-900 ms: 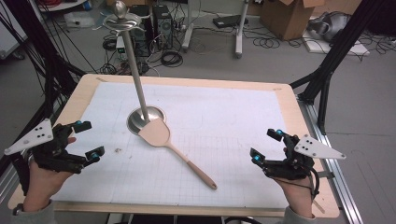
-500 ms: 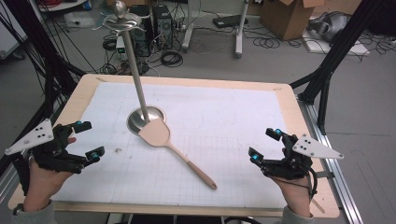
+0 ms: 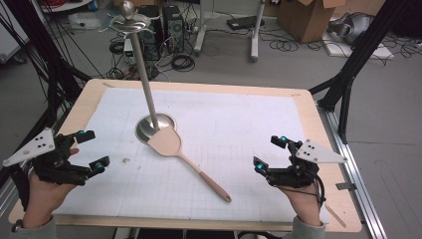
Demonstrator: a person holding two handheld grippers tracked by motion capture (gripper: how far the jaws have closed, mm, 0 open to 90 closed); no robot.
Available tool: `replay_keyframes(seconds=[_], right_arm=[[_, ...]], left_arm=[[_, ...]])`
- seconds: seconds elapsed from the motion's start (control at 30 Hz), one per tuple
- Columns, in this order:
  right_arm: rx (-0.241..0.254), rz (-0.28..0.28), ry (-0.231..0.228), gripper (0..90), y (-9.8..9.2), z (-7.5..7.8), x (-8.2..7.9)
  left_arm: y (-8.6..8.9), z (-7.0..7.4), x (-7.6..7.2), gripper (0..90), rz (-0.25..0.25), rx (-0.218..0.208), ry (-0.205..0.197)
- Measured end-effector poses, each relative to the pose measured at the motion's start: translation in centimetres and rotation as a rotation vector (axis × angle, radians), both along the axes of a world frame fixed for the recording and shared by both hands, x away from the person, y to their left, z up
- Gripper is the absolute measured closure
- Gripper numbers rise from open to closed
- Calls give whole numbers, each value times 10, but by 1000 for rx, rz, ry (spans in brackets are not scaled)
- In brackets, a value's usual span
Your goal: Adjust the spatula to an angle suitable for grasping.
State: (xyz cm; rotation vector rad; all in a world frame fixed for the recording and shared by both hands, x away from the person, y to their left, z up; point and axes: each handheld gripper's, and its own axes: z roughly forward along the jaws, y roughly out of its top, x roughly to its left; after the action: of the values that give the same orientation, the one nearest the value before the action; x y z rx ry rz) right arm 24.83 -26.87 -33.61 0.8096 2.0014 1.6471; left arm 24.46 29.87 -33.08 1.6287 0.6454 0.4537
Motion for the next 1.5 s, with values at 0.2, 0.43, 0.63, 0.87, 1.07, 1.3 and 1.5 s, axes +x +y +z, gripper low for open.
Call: replay_keyframes(seconds=[0.2, 0.43, 0.63, 0.87, 1.07, 1.3, 1.5], right_arm=[[-31, 36, 6, 152, 18, -5, 9], [-66, 43, 22, 229, 32, -8, 15], [-54, 47, 18, 355, 34, -9, 16], [-59, 61, 21, 513, 44, -14, 20], [-107, 82, 40, 635, 59, -19, 22], [-120, 94, 60, 750, 70, -26, 27], [-134, 105, 83, 856, 84, -34, 29]], left_arm=[[2, -2, -3, 17, 9, 6, 2], [3, -4, -4, 17, 67, 5, 32], [7, -6, -5, 17, 79, 2, 36], [8, -7, -7, 17, 87, 11, 38], [8, -8, -7, 17, 88, 15, 38], [9, -9, -7, 17, 93, 18, 49], [10, -10, -7, 17, 93, 21, 48]])
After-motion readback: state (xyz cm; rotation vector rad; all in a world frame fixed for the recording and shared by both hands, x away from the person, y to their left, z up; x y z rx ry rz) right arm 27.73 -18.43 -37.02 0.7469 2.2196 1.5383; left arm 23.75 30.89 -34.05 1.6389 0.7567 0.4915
